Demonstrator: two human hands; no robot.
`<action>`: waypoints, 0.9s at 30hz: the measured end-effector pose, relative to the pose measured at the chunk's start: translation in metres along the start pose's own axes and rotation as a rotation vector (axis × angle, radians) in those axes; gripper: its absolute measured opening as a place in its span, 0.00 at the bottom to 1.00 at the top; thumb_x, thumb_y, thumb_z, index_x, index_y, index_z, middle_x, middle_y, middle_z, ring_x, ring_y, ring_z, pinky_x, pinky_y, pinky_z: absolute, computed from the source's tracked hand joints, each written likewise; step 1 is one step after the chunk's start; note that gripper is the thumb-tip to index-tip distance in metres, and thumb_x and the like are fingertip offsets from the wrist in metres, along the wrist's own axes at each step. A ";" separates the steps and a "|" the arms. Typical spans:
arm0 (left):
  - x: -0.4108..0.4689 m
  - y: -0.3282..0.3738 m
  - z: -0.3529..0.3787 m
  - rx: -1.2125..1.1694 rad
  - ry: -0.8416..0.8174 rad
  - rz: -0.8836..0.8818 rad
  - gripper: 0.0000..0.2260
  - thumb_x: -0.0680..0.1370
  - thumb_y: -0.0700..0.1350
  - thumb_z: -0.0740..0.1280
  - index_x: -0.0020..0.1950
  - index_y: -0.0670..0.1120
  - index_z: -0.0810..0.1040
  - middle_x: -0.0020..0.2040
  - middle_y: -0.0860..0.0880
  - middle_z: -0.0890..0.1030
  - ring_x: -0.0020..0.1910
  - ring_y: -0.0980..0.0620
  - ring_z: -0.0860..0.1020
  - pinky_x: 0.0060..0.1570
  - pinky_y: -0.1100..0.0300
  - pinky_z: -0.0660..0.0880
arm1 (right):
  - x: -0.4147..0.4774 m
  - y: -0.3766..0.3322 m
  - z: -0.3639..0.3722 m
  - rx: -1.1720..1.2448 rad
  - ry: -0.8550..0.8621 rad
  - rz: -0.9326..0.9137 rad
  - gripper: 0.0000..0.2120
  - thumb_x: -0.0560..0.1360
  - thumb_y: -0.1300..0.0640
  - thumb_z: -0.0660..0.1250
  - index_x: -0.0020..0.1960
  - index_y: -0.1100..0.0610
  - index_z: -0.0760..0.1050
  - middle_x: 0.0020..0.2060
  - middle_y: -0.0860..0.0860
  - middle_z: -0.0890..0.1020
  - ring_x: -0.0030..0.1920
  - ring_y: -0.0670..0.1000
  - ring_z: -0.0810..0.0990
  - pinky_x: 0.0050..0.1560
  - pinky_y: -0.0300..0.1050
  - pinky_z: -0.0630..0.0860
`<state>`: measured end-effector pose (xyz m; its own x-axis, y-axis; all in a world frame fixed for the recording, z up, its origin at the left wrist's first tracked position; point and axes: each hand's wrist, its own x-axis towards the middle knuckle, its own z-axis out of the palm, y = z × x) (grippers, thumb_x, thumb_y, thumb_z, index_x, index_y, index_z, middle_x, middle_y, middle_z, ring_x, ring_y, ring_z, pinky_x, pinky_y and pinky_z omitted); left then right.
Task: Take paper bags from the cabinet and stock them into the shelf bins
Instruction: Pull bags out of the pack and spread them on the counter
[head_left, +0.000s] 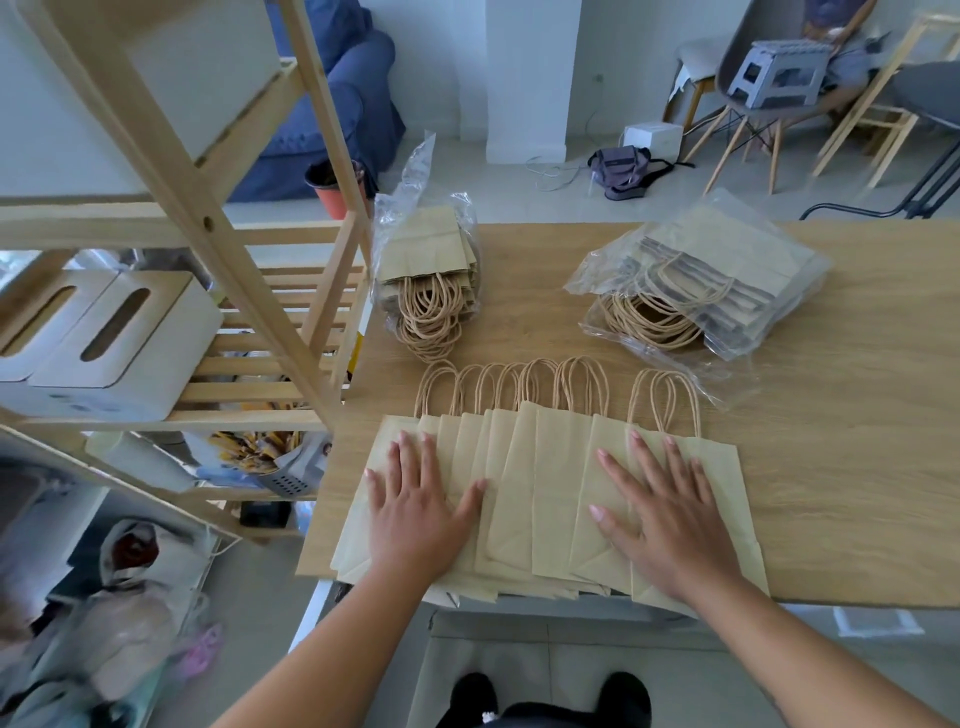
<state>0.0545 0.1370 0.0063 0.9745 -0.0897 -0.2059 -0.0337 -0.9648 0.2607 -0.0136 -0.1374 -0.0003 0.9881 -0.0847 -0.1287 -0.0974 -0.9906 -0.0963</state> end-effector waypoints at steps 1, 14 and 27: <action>0.000 0.004 0.003 -0.008 0.006 0.002 0.41 0.77 0.72 0.43 0.81 0.49 0.37 0.81 0.45 0.38 0.80 0.48 0.37 0.77 0.44 0.38 | 0.000 0.000 0.000 0.001 -0.001 -0.002 0.35 0.72 0.24 0.33 0.77 0.34 0.43 0.79 0.46 0.40 0.78 0.56 0.34 0.78 0.59 0.41; 0.008 0.021 0.007 0.015 0.058 -0.022 0.37 0.77 0.71 0.41 0.80 0.54 0.38 0.81 0.48 0.39 0.80 0.48 0.39 0.77 0.42 0.41 | -0.002 0.000 -0.002 0.008 -0.011 0.004 0.35 0.70 0.24 0.29 0.76 0.33 0.36 0.78 0.46 0.35 0.78 0.55 0.31 0.78 0.59 0.40; 0.013 0.003 -0.013 -0.206 0.095 -0.104 0.36 0.77 0.70 0.50 0.81 0.55 0.47 0.82 0.51 0.44 0.80 0.49 0.41 0.78 0.46 0.42 | -0.002 -0.002 -0.011 0.249 0.022 0.011 0.36 0.71 0.24 0.36 0.77 0.35 0.42 0.80 0.47 0.42 0.79 0.49 0.36 0.78 0.54 0.38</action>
<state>0.0702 0.1358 0.0169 0.9871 0.0406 -0.1547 0.1044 -0.8961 0.4313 -0.0139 -0.1366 0.0111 0.9888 -0.1001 -0.1102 -0.1318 -0.9329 -0.3352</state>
